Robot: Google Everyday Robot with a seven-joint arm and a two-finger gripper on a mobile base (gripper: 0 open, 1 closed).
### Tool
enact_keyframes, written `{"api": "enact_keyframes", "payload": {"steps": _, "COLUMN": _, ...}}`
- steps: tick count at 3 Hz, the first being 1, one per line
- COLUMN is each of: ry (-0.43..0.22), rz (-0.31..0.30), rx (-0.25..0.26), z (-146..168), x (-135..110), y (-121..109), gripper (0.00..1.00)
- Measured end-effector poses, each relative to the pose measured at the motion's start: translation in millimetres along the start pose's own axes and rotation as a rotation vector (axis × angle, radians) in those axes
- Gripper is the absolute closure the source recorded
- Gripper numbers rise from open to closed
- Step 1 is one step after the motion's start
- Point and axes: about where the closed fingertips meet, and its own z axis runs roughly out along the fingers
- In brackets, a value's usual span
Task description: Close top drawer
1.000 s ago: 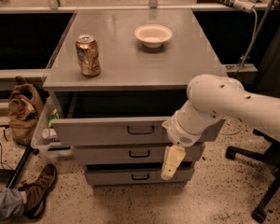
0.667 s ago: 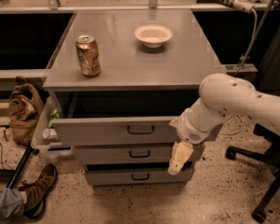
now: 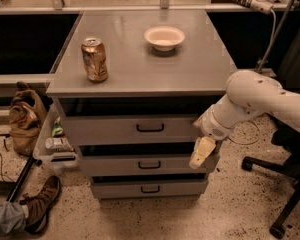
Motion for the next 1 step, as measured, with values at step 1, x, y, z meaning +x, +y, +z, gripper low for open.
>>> {"api": "enact_keyframes", "payload": {"steps": 1, "ry": -0.001, "rz": 0.001, "rx": 0.004, "z": -1.0, "x": 0.0, "y": -2.3, "gripper": 0.0}}
